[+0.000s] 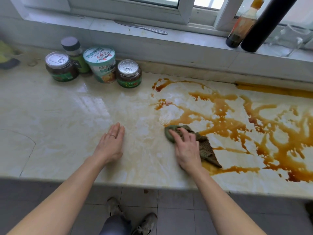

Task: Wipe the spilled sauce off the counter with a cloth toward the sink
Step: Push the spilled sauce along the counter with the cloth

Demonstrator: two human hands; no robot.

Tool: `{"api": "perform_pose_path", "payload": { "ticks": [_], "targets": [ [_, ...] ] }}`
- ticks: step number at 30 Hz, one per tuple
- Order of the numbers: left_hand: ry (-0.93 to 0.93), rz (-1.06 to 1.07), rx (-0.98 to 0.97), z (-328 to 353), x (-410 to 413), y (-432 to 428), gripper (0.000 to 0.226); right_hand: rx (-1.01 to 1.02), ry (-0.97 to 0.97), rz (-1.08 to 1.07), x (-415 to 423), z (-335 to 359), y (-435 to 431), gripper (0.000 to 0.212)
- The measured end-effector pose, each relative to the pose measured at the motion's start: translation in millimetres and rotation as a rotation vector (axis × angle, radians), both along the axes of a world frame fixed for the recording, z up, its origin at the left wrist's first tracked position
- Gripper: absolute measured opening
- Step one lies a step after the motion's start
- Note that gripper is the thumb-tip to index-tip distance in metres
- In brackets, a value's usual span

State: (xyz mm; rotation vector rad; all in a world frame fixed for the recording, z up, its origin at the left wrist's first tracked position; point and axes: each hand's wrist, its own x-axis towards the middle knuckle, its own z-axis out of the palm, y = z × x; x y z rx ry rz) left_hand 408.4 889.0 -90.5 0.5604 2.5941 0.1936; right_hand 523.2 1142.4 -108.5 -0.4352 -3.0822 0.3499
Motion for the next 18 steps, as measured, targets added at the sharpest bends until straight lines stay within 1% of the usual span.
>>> {"api": "perform_pose_path", "payload": {
  "ticks": [2, 3, 7, 9, 12, 15, 16, 18],
  "targets": [
    [-0.003, 0.005, 0.0, 0, 0, 0, 0.077, -0.051, -0.022, -0.14, -6, 4, 1, 0.051],
    [-0.003, 0.007, -0.001, 0, 1, 0, 0.077, -0.051, -0.022, -0.141, -5, 5, -7, 0.053],
    [-0.004, 0.01, 0.013, 0, 1, 1, 0.078, -0.033, -0.029, 0.079, -5, 3, -46, 0.062],
    [-0.007, -0.002, 0.009, 1, -1, -1, 0.077, -0.007, -0.055, 0.115, -22, 3, -39, 0.062],
    [-0.01, -0.016, 0.011, 2, -3, -3, 0.076, 0.012, -0.094, -0.028, -46, 9, -9, 0.06],
    [-0.008, -0.02, 0.007, 3, -2, -2, 0.077, -0.067, -0.131, -0.175, -51, 16, -6, 0.057],
    [-0.009, -0.015, 0.011, 3, -3, -2, 0.078, -0.088, -0.145, -0.178, -50, 18, -16, 0.057],
    [-0.016, -0.013, 0.008, 4, -1, -1, 0.078, -0.086, -0.15, -0.086, -44, 19, -46, 0.063]
  ]
}}
